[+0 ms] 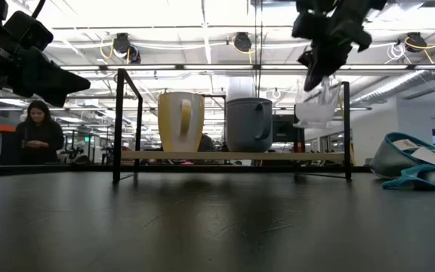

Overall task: Stack small to large cups/mugs on shelf
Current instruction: Put the transparent mug on the shelf

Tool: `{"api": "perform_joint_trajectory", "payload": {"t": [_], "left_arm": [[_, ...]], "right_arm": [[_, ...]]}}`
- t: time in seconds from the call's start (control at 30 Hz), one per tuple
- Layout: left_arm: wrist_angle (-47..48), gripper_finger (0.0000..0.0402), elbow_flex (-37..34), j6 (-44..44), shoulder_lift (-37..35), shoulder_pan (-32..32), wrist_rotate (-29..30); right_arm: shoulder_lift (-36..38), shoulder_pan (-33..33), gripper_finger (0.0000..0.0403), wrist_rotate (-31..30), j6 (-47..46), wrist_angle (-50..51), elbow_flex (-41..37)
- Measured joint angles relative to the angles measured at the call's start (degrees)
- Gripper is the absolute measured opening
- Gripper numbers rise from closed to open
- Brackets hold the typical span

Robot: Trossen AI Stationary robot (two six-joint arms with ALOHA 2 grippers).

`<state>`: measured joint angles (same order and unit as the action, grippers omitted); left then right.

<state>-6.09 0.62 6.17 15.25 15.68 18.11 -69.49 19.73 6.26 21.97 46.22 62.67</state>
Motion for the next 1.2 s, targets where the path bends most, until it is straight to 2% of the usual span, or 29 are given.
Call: {"api": "perform_joint_trajectory", "payload": {"t": [0.5,0.6,0.87,1.2], "left_arm": [[0.0,0.0026,0.0,-1.4,0.0,0.0,0.4],[0.0,0.0026,0.0,-1.4,0.0,0.0,0.5],[0.0,0.0026,0.0,-1.4,0.0,0.0,0.5],[0.3,0.0026,0.0,-2.0,0.0,0.0,0.5]], "right_arm": [[-6.7,5.1,0.0000,0.4,11.3,-1.6,0.7],[-7.5,5.4,0.0000,3.9,13.3,-1.9,1.9],[-10.5,6.6,0.0000,7.8,16.0,-1.9,4.6],[-15.1,9.0,0.0000,8.3,16.6,-1.7,4.6]]}}
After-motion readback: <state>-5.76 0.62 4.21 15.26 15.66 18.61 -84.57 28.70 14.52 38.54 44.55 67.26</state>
